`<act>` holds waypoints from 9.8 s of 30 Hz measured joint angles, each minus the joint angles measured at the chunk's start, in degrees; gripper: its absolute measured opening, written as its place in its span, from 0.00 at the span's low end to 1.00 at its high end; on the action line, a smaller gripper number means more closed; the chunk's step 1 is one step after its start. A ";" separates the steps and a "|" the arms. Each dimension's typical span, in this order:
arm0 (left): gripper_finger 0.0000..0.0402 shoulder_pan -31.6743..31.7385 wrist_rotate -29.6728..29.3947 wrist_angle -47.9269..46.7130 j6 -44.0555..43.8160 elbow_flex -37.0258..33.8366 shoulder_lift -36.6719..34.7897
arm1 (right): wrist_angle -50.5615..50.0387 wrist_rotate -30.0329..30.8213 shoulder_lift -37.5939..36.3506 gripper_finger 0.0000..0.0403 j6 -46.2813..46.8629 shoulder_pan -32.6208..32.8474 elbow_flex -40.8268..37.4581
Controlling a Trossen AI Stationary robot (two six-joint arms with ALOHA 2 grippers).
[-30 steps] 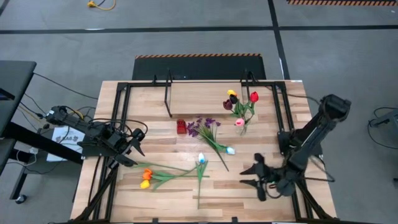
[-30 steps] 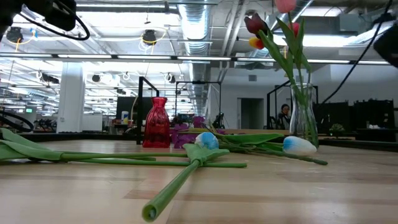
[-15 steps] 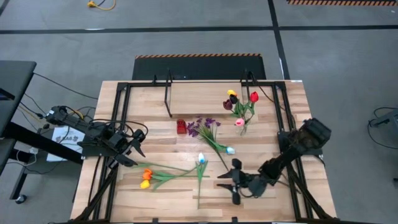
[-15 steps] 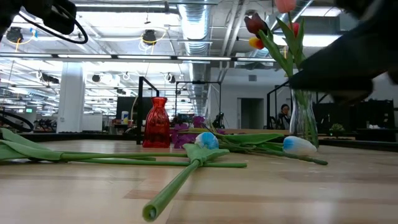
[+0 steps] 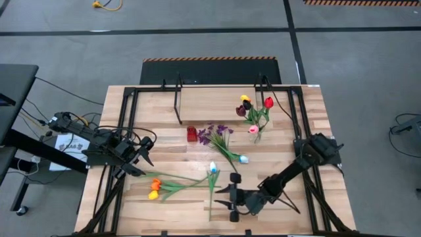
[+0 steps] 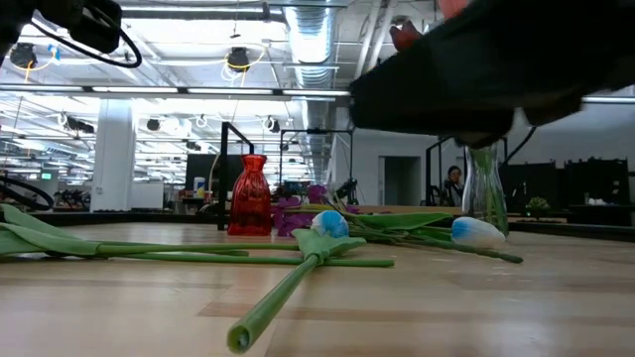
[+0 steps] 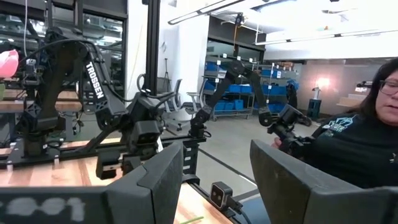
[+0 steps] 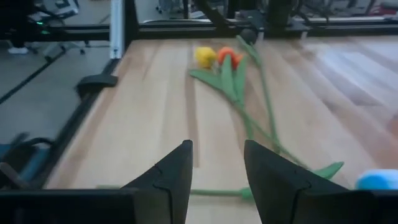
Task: Pick and place flowers into a vace then onto a shelf
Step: Put the orange flower into the transparent vase
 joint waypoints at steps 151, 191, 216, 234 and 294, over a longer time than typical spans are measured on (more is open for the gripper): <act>0.44 -0.01 -2.14 1.18 -0.29 0.00 0.00 | -34.69 -15.99 -8.51 0.00 -10.77 -12.75 20.09; 0.44 -0.02 -9.25 3.12 6.74 0.63 -0.01 | -33.72 5.67 -8.26 0.00 7.68 -17.80 20.20; 0.44 0.00 -32.42 -3.16 10.76 1.79 -0.04 | -14.61 -12.80 -6.41 0.00 -12.63 -14.81 20.25; 0.44 -0.02 -19.11 8.98 7.64 -0.24 4.33 | -4.53 -8.80 -5.30 0.00 -13.46 -20.05 20.20; 0.00 0.05 -24.04 4.50 10.07 12.71 35.68 | -9.89 -14.97 -5.28 0.34 -15.23 -19.91 20.20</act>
